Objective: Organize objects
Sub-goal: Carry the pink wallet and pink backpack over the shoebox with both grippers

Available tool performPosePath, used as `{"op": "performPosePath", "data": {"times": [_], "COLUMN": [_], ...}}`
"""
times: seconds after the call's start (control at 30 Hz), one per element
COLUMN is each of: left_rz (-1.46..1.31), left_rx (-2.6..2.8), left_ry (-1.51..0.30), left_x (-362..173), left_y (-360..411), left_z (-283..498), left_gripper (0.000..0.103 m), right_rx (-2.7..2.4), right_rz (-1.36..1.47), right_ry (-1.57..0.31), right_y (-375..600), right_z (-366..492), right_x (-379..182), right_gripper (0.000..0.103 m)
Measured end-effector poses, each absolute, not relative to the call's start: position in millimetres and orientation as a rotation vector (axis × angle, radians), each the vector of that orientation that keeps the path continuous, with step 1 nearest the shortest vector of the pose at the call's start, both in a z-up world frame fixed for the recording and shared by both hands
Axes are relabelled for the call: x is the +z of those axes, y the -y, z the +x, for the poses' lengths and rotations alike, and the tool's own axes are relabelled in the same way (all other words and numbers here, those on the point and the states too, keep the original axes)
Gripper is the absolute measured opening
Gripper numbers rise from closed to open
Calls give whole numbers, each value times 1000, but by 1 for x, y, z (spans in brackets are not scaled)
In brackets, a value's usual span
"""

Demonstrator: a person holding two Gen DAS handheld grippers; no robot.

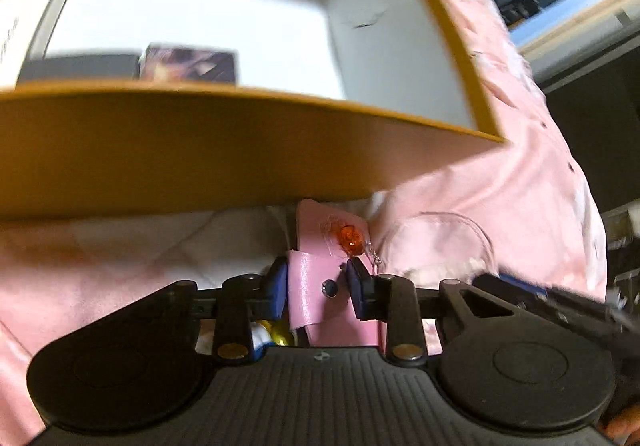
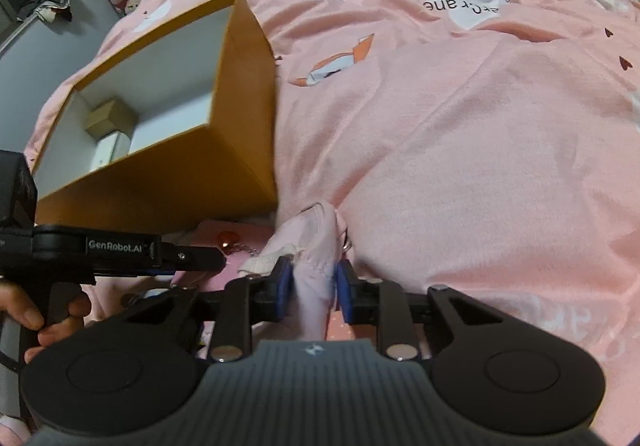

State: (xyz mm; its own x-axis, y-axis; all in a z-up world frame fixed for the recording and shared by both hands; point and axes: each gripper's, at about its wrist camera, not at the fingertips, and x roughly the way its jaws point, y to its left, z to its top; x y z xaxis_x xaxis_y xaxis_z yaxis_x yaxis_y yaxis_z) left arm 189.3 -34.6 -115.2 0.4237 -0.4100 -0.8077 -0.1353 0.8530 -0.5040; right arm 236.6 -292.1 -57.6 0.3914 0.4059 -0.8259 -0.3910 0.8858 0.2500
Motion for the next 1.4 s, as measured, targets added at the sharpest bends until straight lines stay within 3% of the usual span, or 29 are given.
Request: {"op": "performPosePath", "data": {"times": [0.5, 0.93, 1.4], "left_rz": [-420, -482, -626], "left_rx": [-215, -180, -147], "left_ry": [-877, -710, -888], "left_x": [-18, 43, -19], "left_y": [26, -7, -37], "left_z": [120, 132, 220], "left_gripper": [34, 34, 31], "right_rx": [533, 617, 566], "right_rz": [-60, -84, -96], "right_ry": [-861, -610, -528], "right_y": [286, 251, 198], "right_z": [196, 195, 253], "right_x": [13, 87, 64], "right_gripper": [20, 20, 20]}}
